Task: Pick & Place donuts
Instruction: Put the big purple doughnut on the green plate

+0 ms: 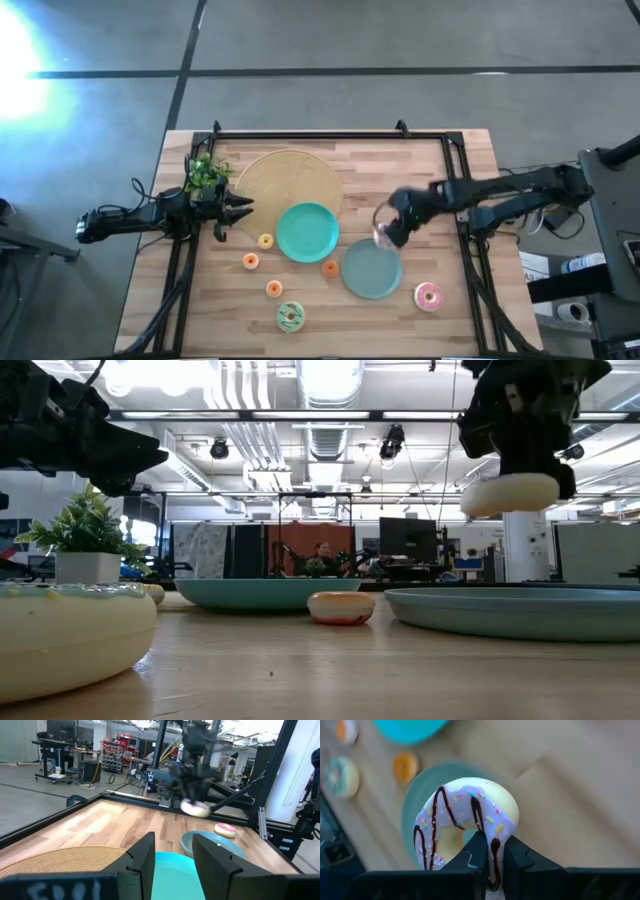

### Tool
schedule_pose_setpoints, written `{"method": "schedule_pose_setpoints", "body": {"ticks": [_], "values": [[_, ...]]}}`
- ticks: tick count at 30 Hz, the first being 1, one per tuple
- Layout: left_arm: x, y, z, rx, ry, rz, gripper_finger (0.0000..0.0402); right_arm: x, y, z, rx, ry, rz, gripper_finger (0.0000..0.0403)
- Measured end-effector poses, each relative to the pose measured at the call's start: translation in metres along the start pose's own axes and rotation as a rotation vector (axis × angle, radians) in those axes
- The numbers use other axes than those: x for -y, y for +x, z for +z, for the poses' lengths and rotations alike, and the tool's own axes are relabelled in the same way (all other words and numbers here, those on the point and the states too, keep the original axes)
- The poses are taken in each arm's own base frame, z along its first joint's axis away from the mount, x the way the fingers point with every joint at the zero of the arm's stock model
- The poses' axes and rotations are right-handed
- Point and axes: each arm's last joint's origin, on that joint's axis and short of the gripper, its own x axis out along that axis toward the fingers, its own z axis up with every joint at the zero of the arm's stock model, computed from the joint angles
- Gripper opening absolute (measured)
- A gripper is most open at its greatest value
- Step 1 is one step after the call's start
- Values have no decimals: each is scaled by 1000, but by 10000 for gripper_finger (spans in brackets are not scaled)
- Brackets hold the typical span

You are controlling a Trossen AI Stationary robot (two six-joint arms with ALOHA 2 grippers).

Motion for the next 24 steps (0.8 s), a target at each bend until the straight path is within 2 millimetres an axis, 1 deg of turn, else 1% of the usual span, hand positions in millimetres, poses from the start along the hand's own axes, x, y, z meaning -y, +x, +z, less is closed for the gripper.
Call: {"method": "schedule_pose_setpoints", "body": {"ticks": [3,6,10,13,14,15,17,19,20,21,22,24], "values": [[0,0,0,0,0,0,105,-18,24,-12,-42,-20,22,25],[0,0,0,0,0,0,105,-31,45,-22,-87,-28,11,40],[0,0,0,0,0,0,105,-37,69,-36,-160,-53,-62,56],[0,0,0,3,-20,0,105,-41,82,-43,-187,-74,-99,66],[0,0,1,6,-77,-4,105,-42,86,-43,-193,-71,-109,72],[1,0,2,13,-185,-18,105,-43,88,-43,-198,-70,-117,79],[2,0,4,21,-497,-72,105,-47,90,-42,-202,-69,-125,97],[3,0,5,12,-827,-94,105,-53,89,-39,-190,-74,-107,124],[3,0,6,10,-959,-98,105,-57,87,-38,-184,-81,-96,139],[3,0,6,6,-1050,-100,105,-60,86,-36,-180,-91,-89,155],[3,0,6,3,-1104,-99,105,-62,84,-35,-177,-106,-88,171],[3,0,6,5,-1127,-94,105,-66,81,-33,-178,-138,-103,204]]}}
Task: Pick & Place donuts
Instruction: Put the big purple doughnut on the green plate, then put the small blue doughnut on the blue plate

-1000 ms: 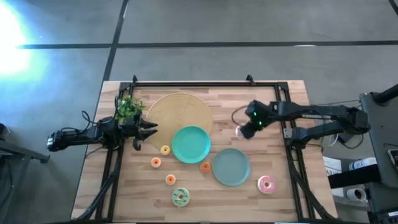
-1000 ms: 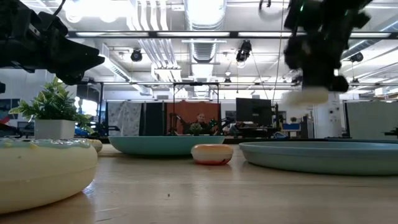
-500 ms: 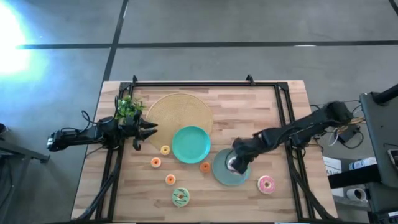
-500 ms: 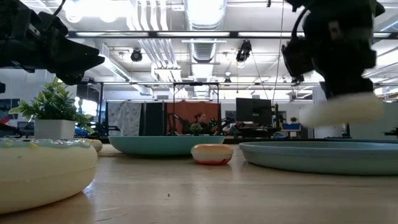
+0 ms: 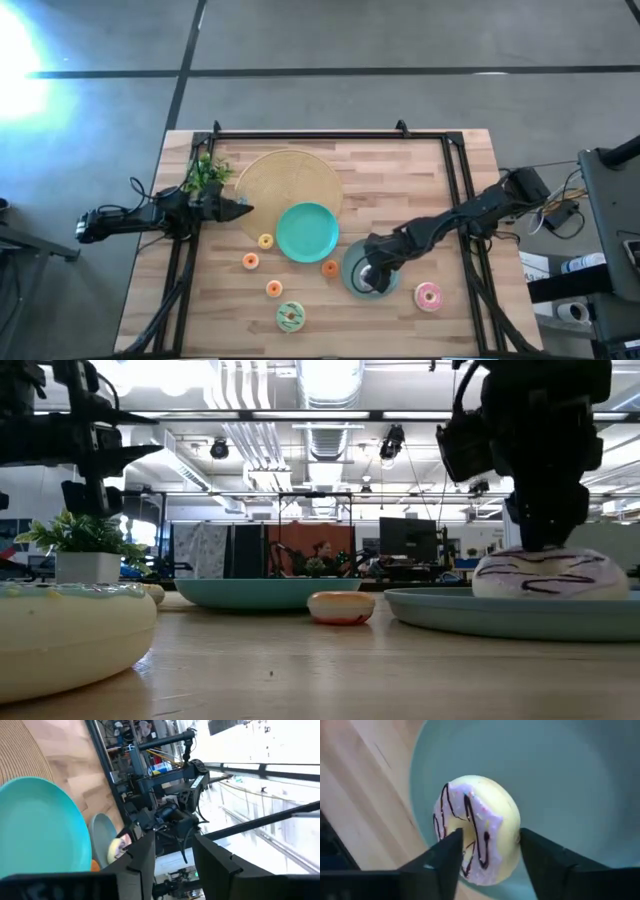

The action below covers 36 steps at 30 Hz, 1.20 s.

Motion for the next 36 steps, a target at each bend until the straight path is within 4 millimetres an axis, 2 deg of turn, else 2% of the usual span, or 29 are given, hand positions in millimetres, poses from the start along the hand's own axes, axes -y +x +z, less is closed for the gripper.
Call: {"method": "schedule_pose_setpoints", "body": {"ticks": [4,7,11,14,17,21,23,28,31,36], "values": [[0,0,1,47,-2,13,105,-3,-7,1,-20,-94,-57,261],[0,0,3,104,-48,20,105,-5,-18,3,18,-133,-102,286],[5,0,5,146,-29,-25,105,-8,-41,7,133,-149,-213,296],[17,-2,7,126,37,-75,105,-8,-52,9,171,-160,-256,297],[28,-4,11,138,101,-104,105,-6,-58,11,183,-163,-268,297],[48,-6,16,130,120,-82,103,0,-55,9,170,-145,-289,297],[61,-6,19,85,178,28,99,3,-52,6,161,-133,-299,296],[88,1,26,-149,450,459,89,9,-47,4,144,-127,-319,290],[90,17,27,-349,571,710,89,11,-45,3,142,-128,-323,288],[75,57,25,-541,645,976,95,14,-42,2,134,-124,-335,287]]}}
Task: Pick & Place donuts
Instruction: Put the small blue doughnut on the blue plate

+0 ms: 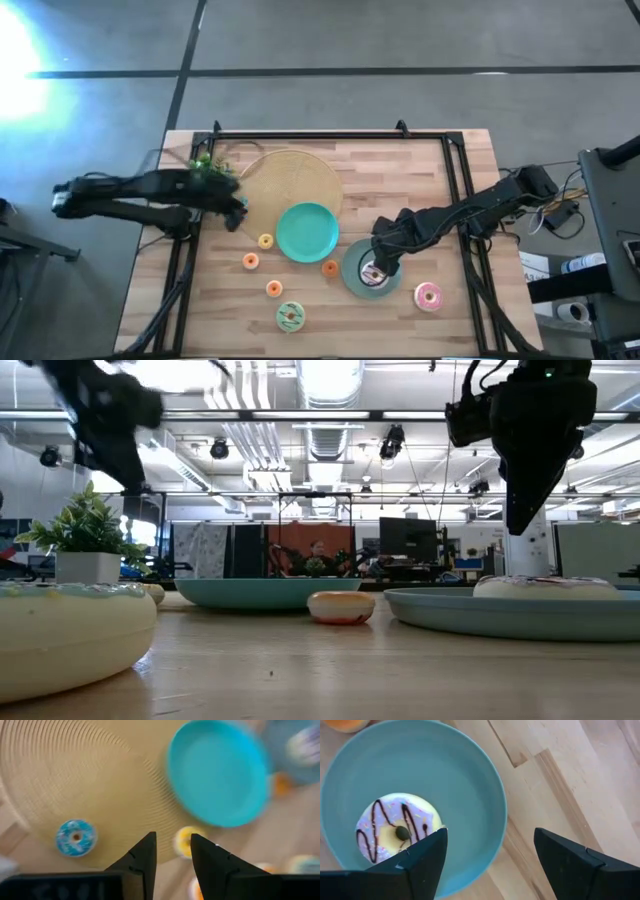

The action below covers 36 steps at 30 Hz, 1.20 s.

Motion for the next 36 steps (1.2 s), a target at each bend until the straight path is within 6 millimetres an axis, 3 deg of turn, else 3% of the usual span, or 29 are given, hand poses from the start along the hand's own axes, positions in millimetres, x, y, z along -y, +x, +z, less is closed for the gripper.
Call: {"method": "schedule_pose_setpoints", "body": {"ticks": [4,9,16,24,36], "values": [[10,33,10,-152,134,124,94,1,1,-1,-3,1,-4,287],[11,64,17,-373,121,287,92,1,1,-1,-3,9,-2,282],[12,89,30,-464,135,412,92,1,2,-1,-2,16,-2,279],[-3,107,30,-547,243,594,92,1,2,0,-2,47,-1,276],[-3,113,31,-546,279,560,92,1,2,0,-1,100,0,273]]}}
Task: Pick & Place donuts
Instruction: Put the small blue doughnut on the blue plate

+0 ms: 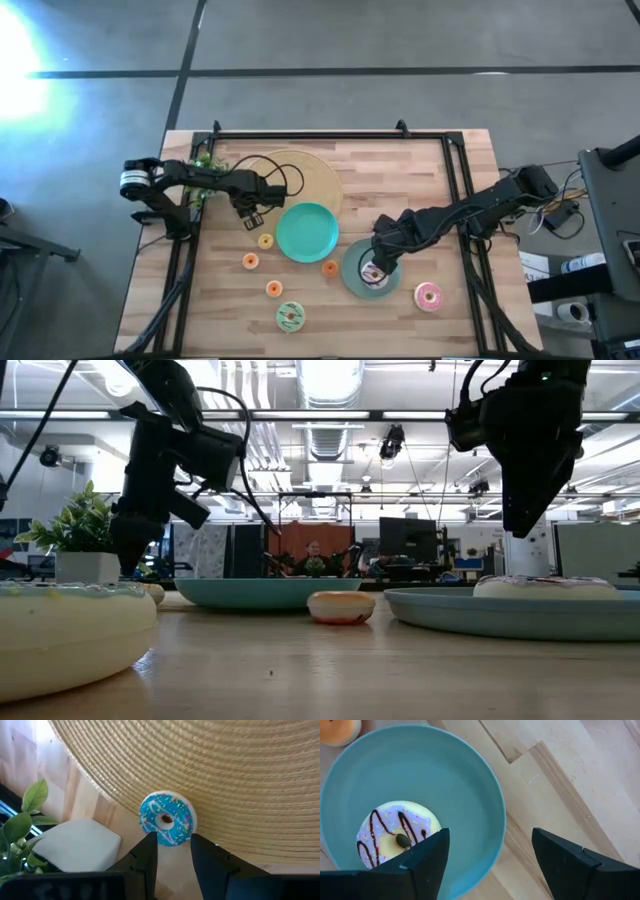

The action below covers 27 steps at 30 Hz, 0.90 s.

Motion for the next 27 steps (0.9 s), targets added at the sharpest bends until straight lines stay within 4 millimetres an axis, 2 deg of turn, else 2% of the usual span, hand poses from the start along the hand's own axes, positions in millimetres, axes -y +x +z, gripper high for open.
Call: {"method": "schedule_pose_setpoints", "body": {"ticks": [5,14,21,27], "values": [[3,3,0,9,-32,-46,98,0,0,0,1,1,1,269],[4,11,-6,-20,-39,-44,157,-1,0,0,5,-2,6,267],[5,12,-4,-4,-43,-50,158,0,0,2,10,-2,6,264],[8,24,-7,-16,-22,-46,148,0,1,2,10,0,6,263]]}}
